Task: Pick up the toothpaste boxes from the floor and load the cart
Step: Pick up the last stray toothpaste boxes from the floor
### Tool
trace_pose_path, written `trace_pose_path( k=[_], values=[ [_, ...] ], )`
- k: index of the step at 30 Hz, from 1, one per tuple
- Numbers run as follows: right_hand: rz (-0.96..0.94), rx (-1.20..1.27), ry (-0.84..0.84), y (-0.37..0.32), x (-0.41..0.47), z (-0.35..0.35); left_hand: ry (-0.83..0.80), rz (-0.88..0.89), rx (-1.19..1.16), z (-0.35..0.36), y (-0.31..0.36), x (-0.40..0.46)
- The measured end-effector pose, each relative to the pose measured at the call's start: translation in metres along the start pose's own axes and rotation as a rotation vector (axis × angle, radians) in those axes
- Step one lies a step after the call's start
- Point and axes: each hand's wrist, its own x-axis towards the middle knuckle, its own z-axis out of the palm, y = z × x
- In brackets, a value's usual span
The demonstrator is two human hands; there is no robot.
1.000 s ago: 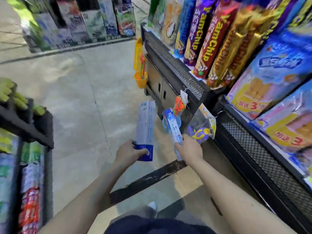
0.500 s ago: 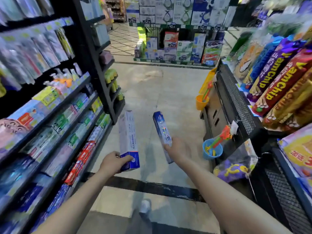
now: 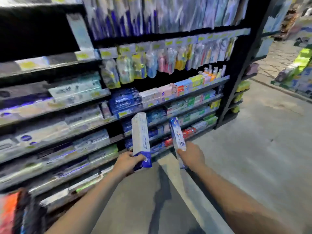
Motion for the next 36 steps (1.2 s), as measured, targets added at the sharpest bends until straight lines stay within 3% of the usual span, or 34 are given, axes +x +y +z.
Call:
trace_pose_path(
  k=[10,18,24,29,32,36],
  values=[
    [-0.443,-0.119,-0.316,-0.271,-0.095,0.206,0.4,-0.212,-0.092,-0.273,-0.182,-0.09],
    [-0.806,-0.207,-0.578,-0.396,-0.21,0.339,0.666,-0.539,-0.104,-0.376,-0.323,-0.194],
    [-1.022,-0.331,-0.729,-0.432,-0.268,0.404,0.707,-0.753,-0.075,-0.4,-0.393,-0.261],
    [-1.151,-0.455,-0.784,-0.471,-0.296,0.444,0.618,-0.898,0.096,-0.429,-0.428,-0.292],
    [-1.21,-0.515,-0.775,-0.494,-0.304,0.463,0.524,-0.924,0.287,-0.45,-0.443,-0.297],
    [-1.266,-0.573,-0.753,-0.513,-0.314,0.482,0.389,-0.831,0.521,-0.478,-0.461,-0.292]
  ],
)
